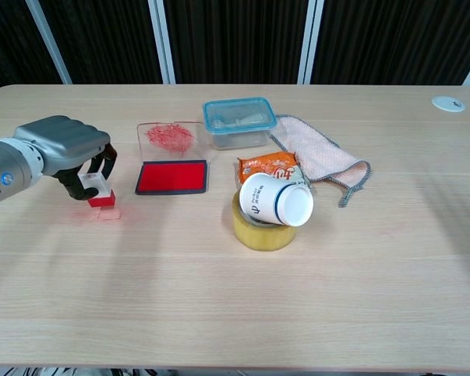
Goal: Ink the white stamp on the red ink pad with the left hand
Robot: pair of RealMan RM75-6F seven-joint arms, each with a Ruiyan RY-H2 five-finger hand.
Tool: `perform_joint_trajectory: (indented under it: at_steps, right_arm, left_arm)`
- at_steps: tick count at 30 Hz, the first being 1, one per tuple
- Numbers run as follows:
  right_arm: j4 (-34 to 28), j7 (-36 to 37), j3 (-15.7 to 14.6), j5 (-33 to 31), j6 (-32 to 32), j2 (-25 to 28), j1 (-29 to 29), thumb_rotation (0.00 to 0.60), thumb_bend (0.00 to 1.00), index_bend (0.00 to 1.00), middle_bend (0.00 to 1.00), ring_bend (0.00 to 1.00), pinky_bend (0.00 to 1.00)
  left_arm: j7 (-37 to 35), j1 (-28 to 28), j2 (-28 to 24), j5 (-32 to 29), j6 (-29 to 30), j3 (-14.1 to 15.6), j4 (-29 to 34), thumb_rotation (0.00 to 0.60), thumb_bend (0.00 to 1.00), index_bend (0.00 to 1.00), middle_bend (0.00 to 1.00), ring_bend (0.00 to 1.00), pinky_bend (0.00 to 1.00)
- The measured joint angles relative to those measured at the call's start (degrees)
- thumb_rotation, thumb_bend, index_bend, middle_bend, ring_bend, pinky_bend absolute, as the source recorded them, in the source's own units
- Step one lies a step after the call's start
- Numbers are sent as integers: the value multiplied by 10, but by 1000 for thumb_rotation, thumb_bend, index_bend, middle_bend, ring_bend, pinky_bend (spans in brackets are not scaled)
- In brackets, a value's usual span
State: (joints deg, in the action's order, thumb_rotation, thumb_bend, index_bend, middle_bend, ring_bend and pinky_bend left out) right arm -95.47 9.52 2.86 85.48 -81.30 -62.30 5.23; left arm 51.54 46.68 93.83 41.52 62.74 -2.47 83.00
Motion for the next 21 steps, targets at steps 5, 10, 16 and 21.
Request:
perform_joint_trajectory:
  at_steps: [5,10,16,21]
  right_arm:
    - [0,1,0,-1,1,0,0,600,156,0,0,0,185]
    - [-1,1,0,-1,1,1,0,600,157,0,0,0,185]
    - [-1,2,0,-1,1,1,0,600,157,0,0,0,185]
    - [-1,2,0,0,0,1,0,600,158,0,0,0,185]
  left_arm:
    - [2,-1,7,0,-4,1,-5,600,474,686,716,498,557]
    - [4,-3,13,-2,-8,1,-9,600,467,680,711,492,551]
    - [6,-3,16,-2,-12,0,-7,600,442,660,690,470,532]
    - [13,-2,19,-8,-13,0,-6,600,418,616,645,443,505]
